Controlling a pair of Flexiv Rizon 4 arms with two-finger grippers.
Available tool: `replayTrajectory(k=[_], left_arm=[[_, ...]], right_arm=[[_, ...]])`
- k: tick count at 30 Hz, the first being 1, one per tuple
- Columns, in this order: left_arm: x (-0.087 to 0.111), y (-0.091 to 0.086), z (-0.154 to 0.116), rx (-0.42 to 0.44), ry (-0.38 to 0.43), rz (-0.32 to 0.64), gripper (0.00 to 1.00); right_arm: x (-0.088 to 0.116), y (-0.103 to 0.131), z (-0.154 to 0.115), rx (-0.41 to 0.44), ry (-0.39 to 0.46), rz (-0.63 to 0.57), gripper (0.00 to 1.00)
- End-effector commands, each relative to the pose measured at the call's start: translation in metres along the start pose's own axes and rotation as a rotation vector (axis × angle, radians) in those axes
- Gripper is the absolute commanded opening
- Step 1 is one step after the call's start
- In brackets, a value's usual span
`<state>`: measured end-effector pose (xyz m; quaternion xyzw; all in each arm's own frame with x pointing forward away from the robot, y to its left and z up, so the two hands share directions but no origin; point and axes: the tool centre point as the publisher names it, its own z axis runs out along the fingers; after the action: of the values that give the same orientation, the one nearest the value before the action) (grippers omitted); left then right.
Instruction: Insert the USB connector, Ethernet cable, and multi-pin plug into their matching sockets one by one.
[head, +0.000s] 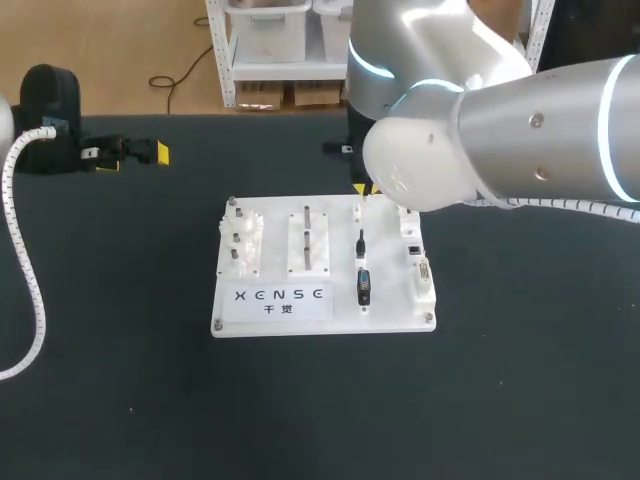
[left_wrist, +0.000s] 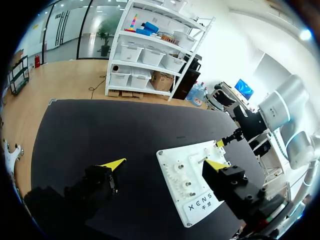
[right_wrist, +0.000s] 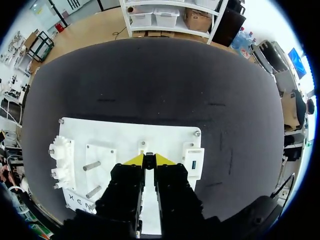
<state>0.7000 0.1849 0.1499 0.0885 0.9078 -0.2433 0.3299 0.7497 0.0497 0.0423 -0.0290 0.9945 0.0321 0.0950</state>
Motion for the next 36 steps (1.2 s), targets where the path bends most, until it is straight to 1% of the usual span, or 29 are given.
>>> replayTrajectory(k=[1, 6, 11, 19, 29, 36], left_arm=[[0.0, 0.0, 0.0, 0.0, 0.0, 0.0, 1.0], [0.0, 0.0, 0.0, 0.0, 0.0, 0.0, 1.0], [0.0, 0.0, 0.0, 0.0, 0.0, 0.0, 1.0], [0.0, 0.0, 0.0, 0.0, 0.0, 0.0, 1.0], [0.0, 0.0, 0.0, 0.0, 0.0, 0.0, 1.0], [0.0, 0.0, 0.0, 0.0, 0.0, 0.0, 1.0]], right_arm=[[0.013, -0.012, -0.007, 0.009, -0.037, 0.003, 0.0], [0.019, -0.024, -0.006, 0.035, -0.04, 0.009, 0.0], [0.025, -0.033, -0.007, 0.041, -0.038, 0.022, 0.0], [0.027, -0.046, -0.009, 0.049, -0.033, 0.045, 0.0], [0.028, -0.058, -0.007, 0.063, -0.023, 0.067, 0.0], [0.028, -0.06, -0.003, 0.068, -0.014, 0.067, 0.0]])
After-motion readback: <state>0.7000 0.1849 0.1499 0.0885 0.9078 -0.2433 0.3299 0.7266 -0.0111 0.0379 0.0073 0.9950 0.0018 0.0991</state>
